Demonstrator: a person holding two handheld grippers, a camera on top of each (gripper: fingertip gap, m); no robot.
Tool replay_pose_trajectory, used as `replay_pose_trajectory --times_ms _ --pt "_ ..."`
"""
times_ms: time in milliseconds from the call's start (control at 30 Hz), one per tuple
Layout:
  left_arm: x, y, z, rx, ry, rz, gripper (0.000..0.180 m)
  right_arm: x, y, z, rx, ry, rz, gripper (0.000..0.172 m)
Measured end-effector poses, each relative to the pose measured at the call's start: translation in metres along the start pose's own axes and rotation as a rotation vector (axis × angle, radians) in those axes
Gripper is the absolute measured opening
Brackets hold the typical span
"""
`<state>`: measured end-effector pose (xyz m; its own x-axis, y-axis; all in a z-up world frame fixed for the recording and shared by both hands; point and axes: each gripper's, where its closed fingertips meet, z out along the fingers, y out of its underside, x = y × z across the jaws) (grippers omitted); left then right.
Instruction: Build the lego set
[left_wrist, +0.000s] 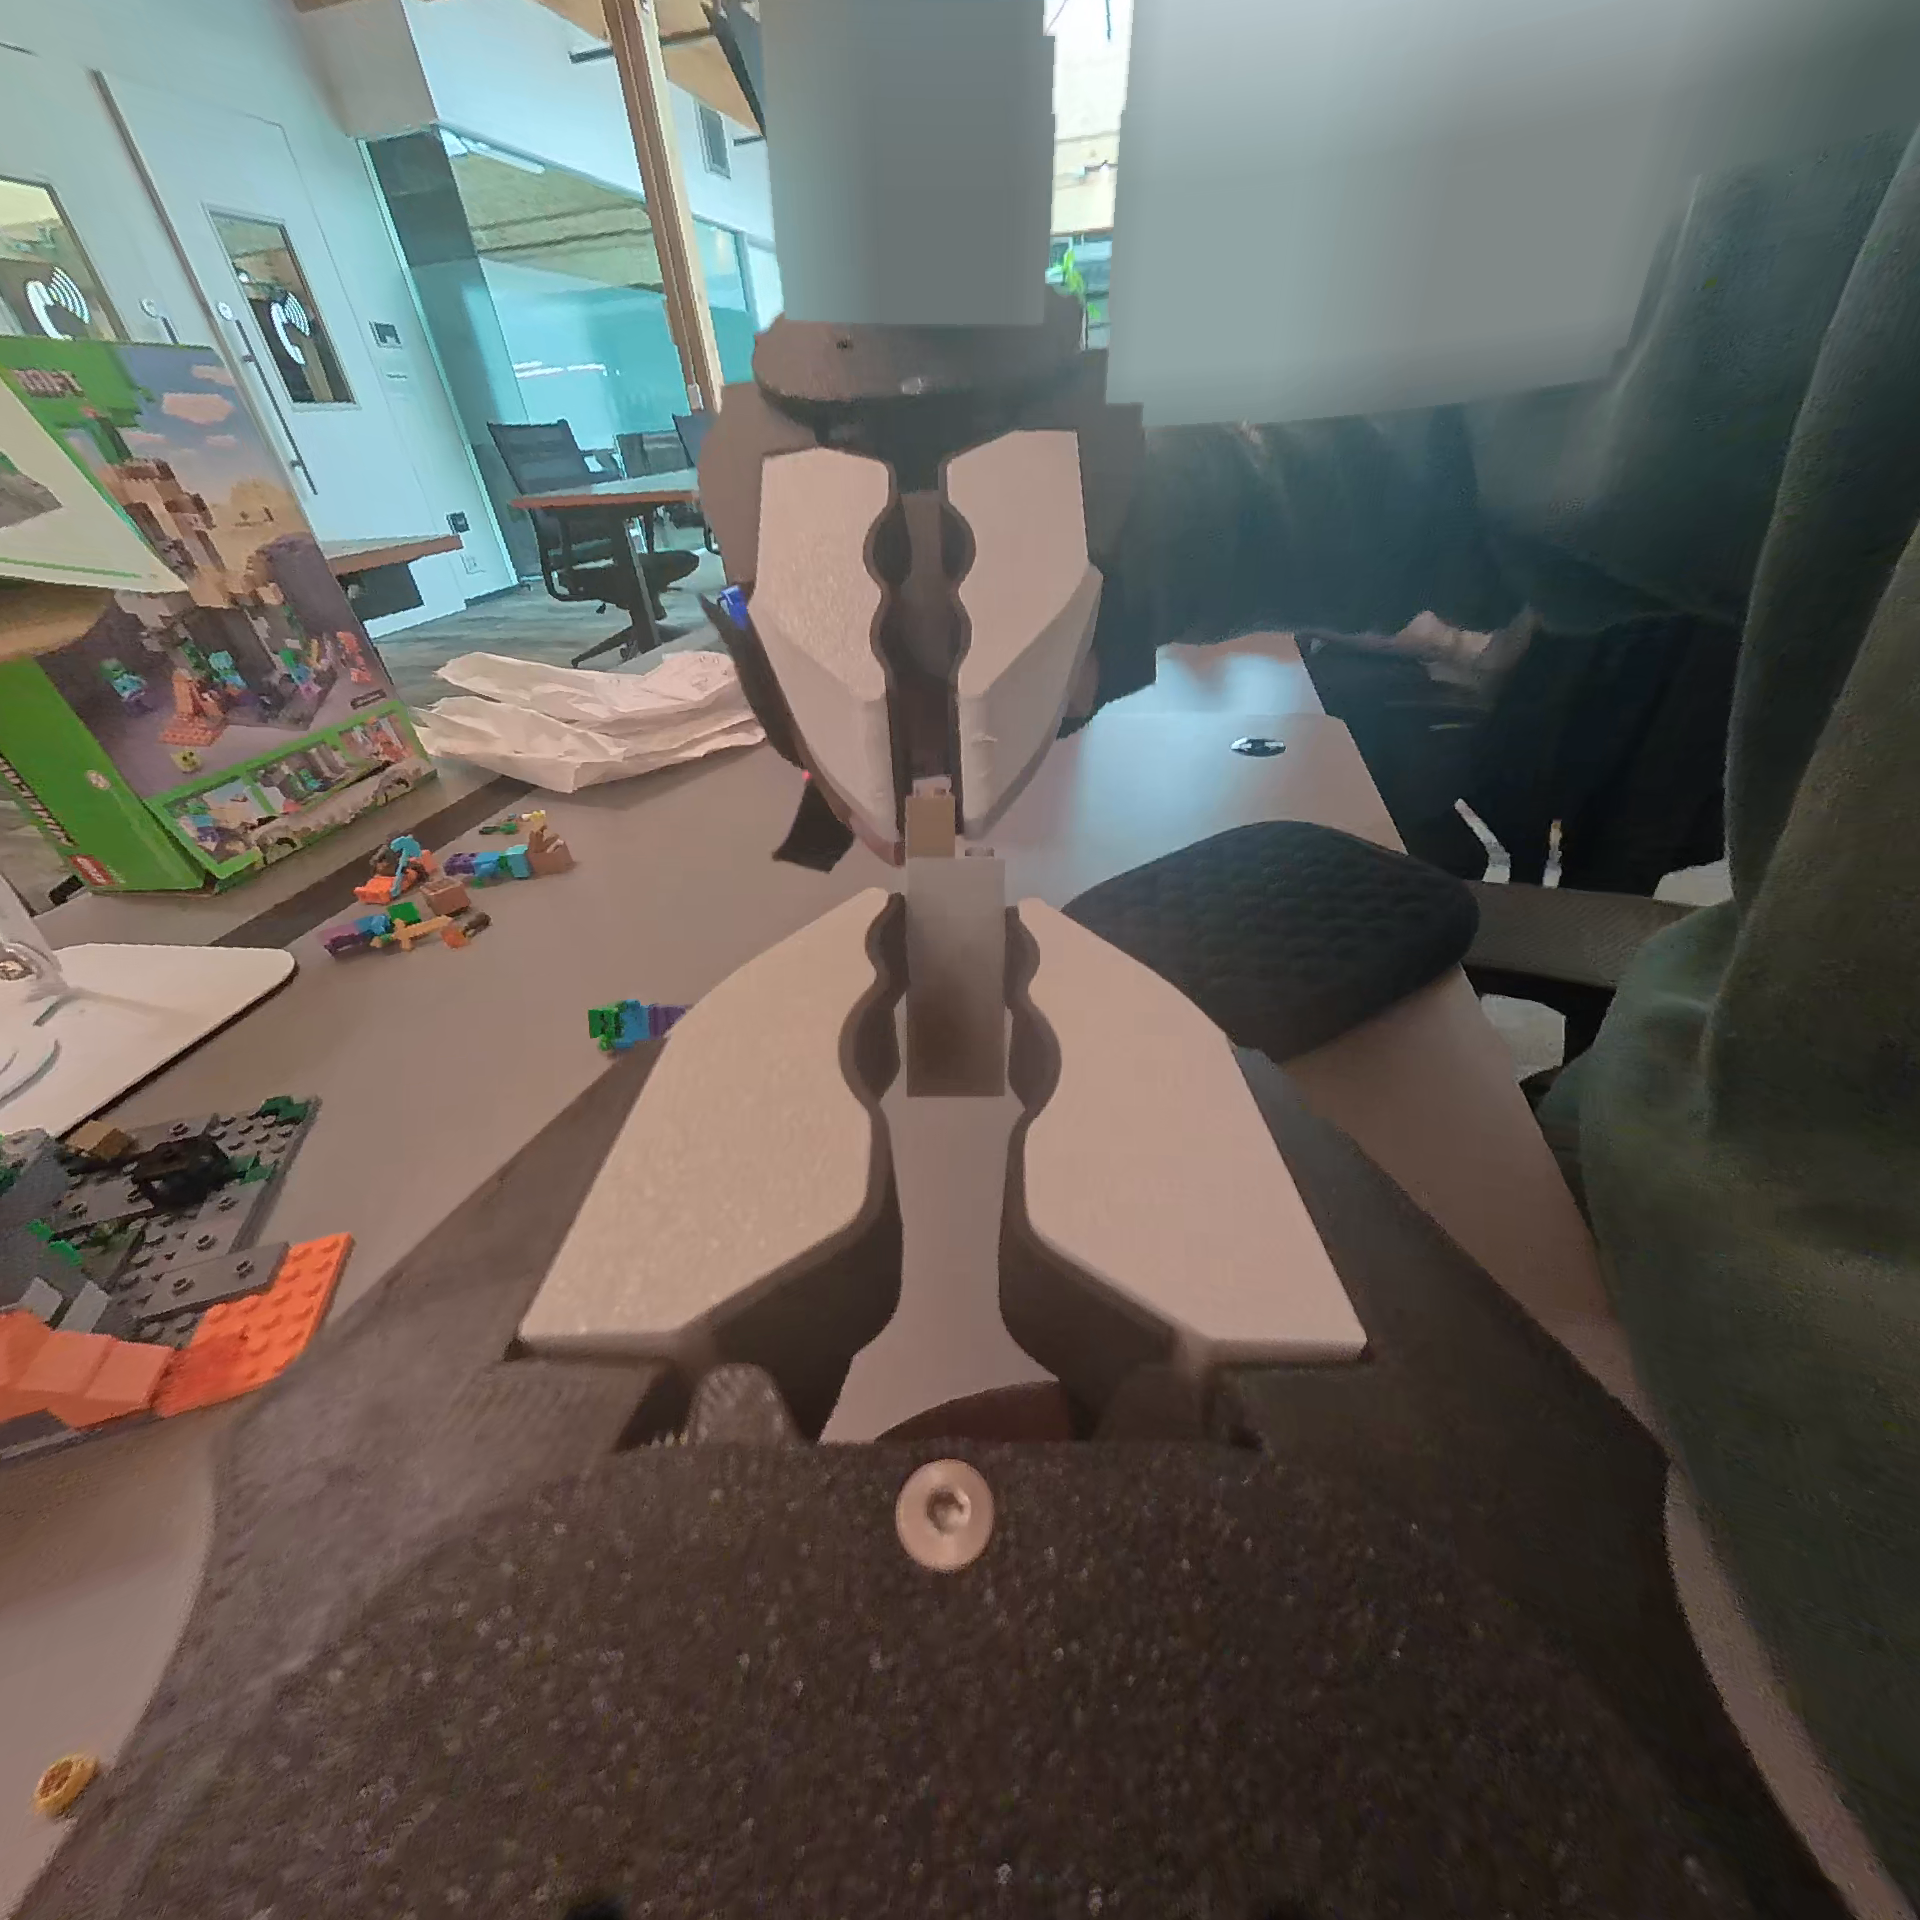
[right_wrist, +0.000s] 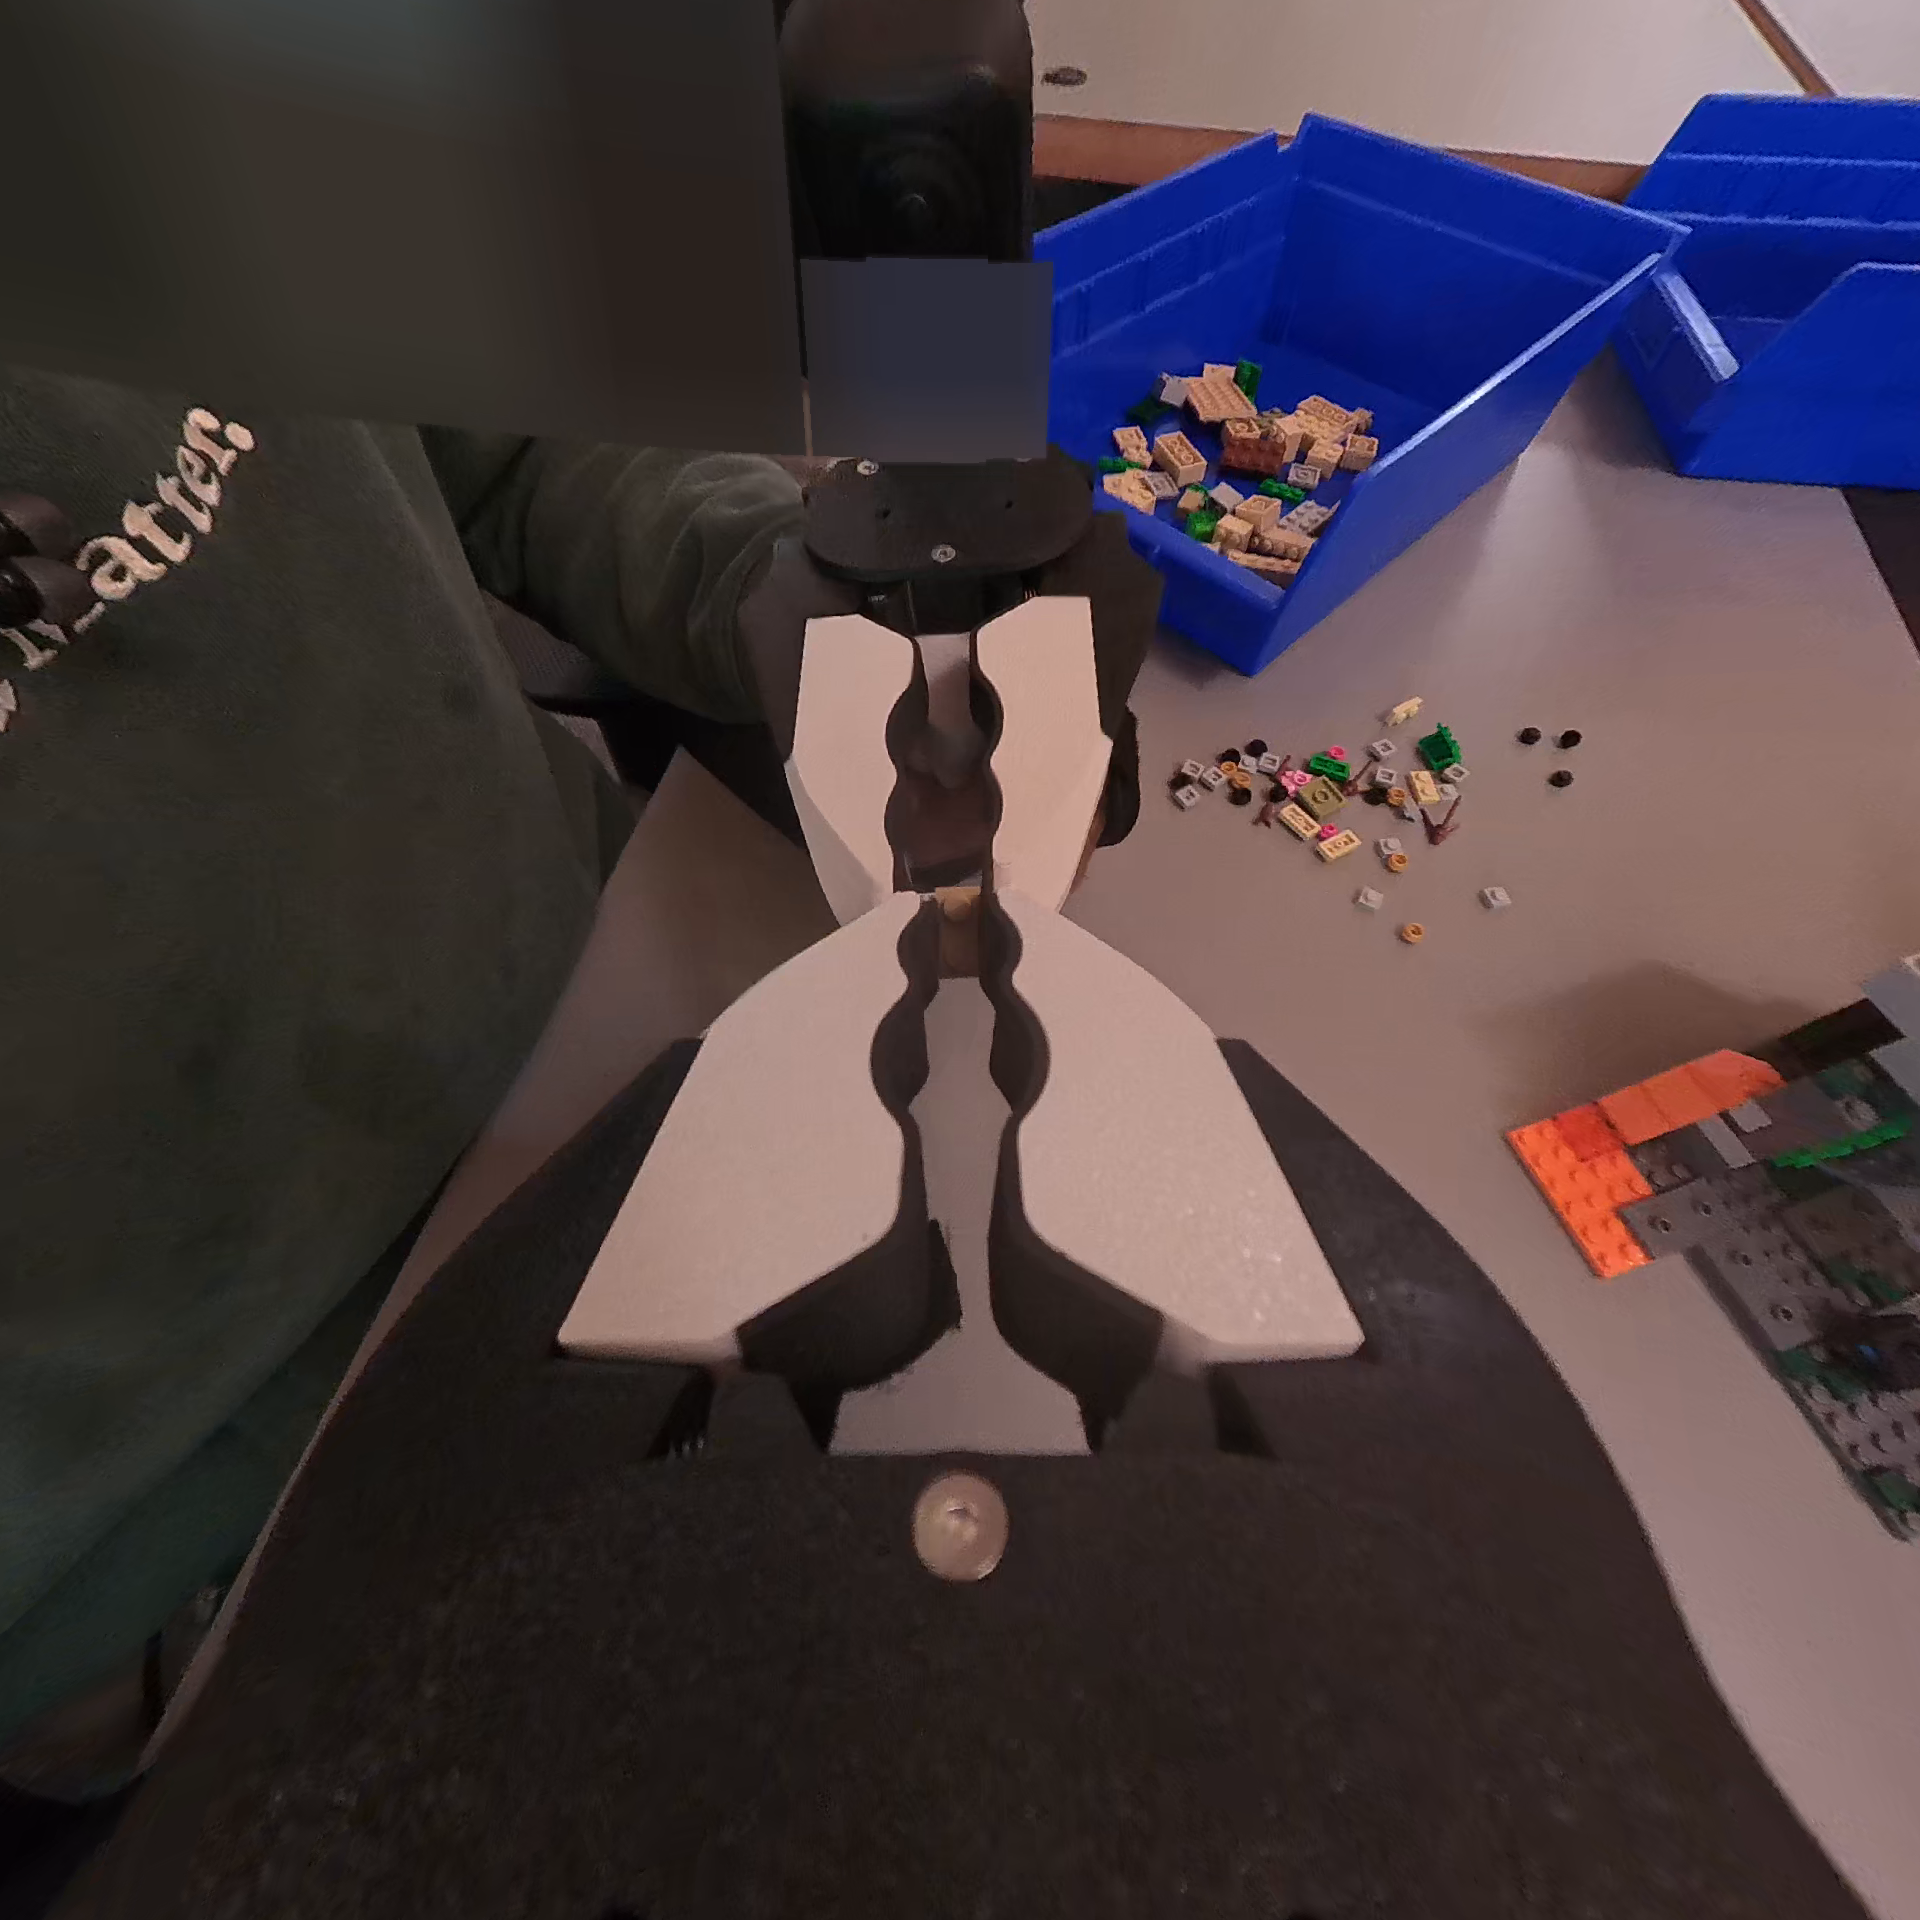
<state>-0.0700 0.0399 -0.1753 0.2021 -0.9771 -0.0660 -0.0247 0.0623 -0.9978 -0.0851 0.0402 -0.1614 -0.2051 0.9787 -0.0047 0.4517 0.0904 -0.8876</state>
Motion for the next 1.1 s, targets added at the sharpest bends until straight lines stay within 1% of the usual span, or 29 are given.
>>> replay_pose_trajectory --times_ms 167,267,433,500,567,700,833,967,1100 --pt "0.000 -0.007 -0.002 0.045 0.003 -0.029 0.016 0.001 -0.006 -0.001 0.108 -0.003 0.050 0.008" --pt "-0.001 -0.006 -0.002 0.048 0.008 -0.045 0.016 0.002 -0.006 -0.001 0.152 0.003 0.074 0.008" --pt "-0.008 -0.015 -0.003 0.123 0.043 -0.176 0.017 0.010 -0.017 -0.005 0.197 0.020 0.140 0.007" --pt "-0.010 -0.017 -0.005 0.150 0.061 -0.240 0.017 0.015 -0.025 -0.008 0.212 0.016 0.164 0.016" --pt "-0.013 -0.020 -0.008 0.181 0.074 -0.295 0.017 0.021 -0.031 -0.014 0.226 0.021 0.182 0.015" --pt "-0.014 -0.022 -0.011 0.204 0.099 -0.356 0.017 0.023 -0.027 -0.012 0.178 0.011 0.207 0.014" --pt "-0.015 -0.023 -0.012 0.214 0.101 -0.376 0.017 0.022 -0.026 -0.007 0.166 -0.001 0.216 0.003" --pt "-0.014 -0.027 -0.014 0.240 0.113 -0.393 0.017 0.021 -0.029 -0.006 0.190 0.000 0.216 0.003" --pt "-0.015 -0.032 -0.017 0.272 0.101 -0.394 0.017 0.019 -0.034 -0.006 0.266 0.008 0.228 0.000"
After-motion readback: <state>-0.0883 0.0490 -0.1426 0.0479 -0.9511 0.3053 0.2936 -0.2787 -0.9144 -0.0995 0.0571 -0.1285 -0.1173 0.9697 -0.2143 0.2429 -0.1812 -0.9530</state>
